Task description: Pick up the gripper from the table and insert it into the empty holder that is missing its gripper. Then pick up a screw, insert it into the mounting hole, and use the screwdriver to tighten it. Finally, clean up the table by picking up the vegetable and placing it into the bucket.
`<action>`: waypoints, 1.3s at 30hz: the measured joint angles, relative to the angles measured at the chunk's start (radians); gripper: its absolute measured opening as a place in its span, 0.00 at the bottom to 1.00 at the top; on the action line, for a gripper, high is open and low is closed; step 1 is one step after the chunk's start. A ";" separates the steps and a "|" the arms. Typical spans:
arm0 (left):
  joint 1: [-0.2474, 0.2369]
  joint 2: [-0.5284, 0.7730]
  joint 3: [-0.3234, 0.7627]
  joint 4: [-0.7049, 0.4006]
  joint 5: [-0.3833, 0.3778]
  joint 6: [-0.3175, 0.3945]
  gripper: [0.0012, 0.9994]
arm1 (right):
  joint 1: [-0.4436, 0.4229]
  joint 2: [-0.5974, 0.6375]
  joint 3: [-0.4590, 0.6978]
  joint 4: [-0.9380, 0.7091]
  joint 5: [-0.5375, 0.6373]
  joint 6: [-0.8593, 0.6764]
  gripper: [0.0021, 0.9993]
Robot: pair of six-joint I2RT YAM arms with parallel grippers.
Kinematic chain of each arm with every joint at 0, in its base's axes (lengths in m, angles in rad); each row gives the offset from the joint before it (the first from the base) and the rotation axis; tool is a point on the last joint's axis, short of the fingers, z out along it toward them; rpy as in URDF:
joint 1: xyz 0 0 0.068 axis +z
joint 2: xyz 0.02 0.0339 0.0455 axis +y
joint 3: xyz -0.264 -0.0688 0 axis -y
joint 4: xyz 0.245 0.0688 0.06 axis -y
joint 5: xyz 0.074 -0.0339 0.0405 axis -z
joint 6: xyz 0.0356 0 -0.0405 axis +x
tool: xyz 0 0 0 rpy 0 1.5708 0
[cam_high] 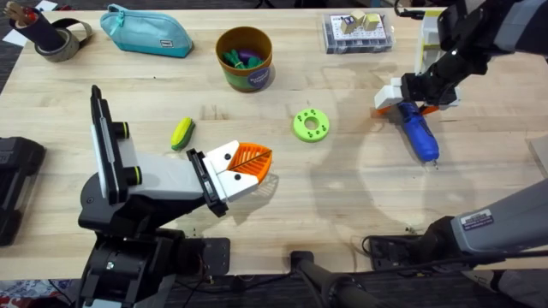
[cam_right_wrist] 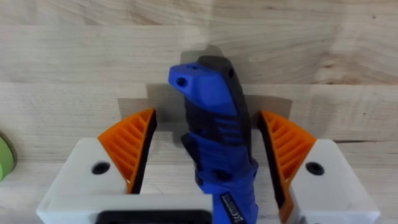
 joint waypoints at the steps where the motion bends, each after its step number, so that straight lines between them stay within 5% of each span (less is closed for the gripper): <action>1: 0.000 0.000 0.000 0.001 0.000 0.000 0.01 | 0.000 0.000 0.000 -0.002 0.001 0.000 0.98; 11: 0.000 0.000 0.000 0.000 0.003 0.000 0.01 | 0.000 -0.023 0.011 -0.093 0.003 -0.021 0.98; 22: 0.000 0.000 0.000 0.000 0.003 -0.001 0.01 | 0.000 -0.292 0.035 -0.168 0.002 -0.074 0.98; 39: 0.000 0.000 0.000 0.000 0.003 0.000 0.01 | -0.010 -0.136 0.034 -0.101 0.000 -0.196 0.98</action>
